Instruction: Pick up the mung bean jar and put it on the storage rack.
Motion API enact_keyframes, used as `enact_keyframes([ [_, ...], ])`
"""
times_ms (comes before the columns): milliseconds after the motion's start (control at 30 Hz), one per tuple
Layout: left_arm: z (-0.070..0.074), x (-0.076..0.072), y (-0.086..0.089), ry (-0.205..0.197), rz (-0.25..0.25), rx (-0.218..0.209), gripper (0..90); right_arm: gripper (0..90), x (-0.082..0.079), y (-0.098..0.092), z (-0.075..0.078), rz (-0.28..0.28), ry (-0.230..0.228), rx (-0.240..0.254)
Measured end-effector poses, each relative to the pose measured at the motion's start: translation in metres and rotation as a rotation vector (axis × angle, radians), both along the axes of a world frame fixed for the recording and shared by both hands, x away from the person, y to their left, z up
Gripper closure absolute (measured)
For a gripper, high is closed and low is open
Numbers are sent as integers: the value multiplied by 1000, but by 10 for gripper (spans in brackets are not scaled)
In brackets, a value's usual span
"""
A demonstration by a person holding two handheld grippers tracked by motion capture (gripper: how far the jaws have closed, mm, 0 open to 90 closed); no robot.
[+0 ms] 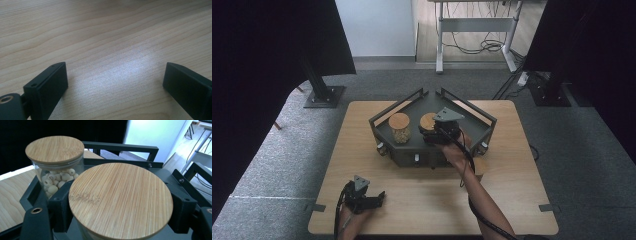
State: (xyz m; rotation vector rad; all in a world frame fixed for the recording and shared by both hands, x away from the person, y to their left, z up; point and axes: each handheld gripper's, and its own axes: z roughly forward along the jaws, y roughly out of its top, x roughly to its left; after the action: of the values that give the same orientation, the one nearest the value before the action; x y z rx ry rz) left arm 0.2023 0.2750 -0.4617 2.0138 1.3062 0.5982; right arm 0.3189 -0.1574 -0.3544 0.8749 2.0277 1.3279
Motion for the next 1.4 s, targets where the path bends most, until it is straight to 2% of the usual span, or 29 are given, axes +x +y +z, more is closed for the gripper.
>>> enact_keyframes([
  [333,0,0,0,-1,0,-1,54,225,3,2,-6,-9,19,-8],
  [467,0,0,0,-1,0,-1,55,224,4,-3,-9,-11,30,22],
  [567,0,0,0,-1,0,-1,55,224,7,-8,-10,-15,58,51],
  [900,0,0,0,-1,-2,-1,57,218,6,-7,-9,-21,60,46],
  [1100,0,-1,0,-1,-2,-1,57,127,10,-9,-10,1,78,38],
  [1200,0,-1,0,-1,-2,-1,57,67,8,-10,-12,-4,65,42],
  [1400,0,-1,0,0,-2,-1,57,21,6,-13,-14,-13,69,56],
])
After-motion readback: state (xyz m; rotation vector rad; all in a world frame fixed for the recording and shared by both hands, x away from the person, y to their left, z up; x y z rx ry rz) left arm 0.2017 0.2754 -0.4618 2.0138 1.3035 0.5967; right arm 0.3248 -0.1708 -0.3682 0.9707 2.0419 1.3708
